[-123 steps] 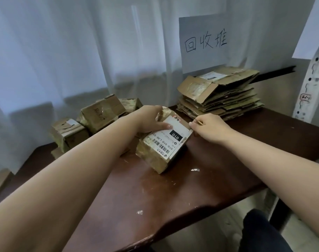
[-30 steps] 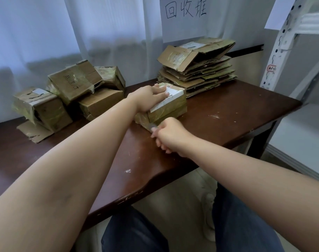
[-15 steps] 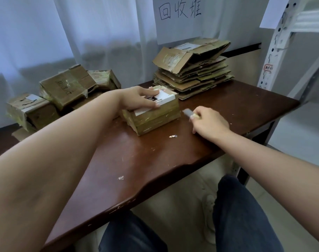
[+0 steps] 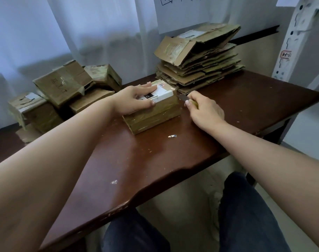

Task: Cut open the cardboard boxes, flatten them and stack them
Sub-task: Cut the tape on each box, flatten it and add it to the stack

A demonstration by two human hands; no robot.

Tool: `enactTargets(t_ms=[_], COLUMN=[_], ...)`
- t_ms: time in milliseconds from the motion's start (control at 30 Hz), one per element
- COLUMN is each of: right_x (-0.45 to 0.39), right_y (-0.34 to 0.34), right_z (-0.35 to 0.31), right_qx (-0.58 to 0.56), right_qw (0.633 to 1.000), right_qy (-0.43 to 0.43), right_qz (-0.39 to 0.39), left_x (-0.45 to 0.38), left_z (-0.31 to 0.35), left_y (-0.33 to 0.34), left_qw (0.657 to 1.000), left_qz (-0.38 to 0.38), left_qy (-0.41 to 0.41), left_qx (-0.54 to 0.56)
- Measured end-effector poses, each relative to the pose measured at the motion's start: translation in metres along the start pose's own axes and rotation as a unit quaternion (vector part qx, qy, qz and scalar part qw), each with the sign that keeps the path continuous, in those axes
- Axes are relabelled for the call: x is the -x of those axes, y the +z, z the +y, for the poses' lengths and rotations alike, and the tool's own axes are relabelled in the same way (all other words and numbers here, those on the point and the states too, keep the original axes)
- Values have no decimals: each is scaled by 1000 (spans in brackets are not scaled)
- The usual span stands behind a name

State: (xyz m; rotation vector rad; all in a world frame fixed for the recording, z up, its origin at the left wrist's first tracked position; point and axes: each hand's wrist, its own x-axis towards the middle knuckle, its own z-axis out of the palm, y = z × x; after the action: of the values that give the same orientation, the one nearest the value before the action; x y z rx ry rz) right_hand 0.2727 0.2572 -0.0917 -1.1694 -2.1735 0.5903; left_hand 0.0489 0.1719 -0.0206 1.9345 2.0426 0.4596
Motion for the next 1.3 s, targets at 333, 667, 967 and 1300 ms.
enactTargets(t_ms=[333, 667, 967, 1300], right_x=[-2, 4, 4, 6], right_y=[2, -1, -2, -5], right_z=[4, 5, 5, 4], right_qx=[92, 152, 134, 229], right_qw=[995, 987, 989, 970], right_qy=[-42, -53, -59, -75], right_qz=[-13, -14, -10, -37], left_x=[0, 3, 2, 6], left_z=[2, 4, 3, 10], left_y=[1, -2, -1, -2], left_qw=[1000, 1000, 1000, 1000], left_qz=[2, -7, 5, 0], left_qy=[3, -1, 4, -7], left_qx=[4, -10, -11, -21])
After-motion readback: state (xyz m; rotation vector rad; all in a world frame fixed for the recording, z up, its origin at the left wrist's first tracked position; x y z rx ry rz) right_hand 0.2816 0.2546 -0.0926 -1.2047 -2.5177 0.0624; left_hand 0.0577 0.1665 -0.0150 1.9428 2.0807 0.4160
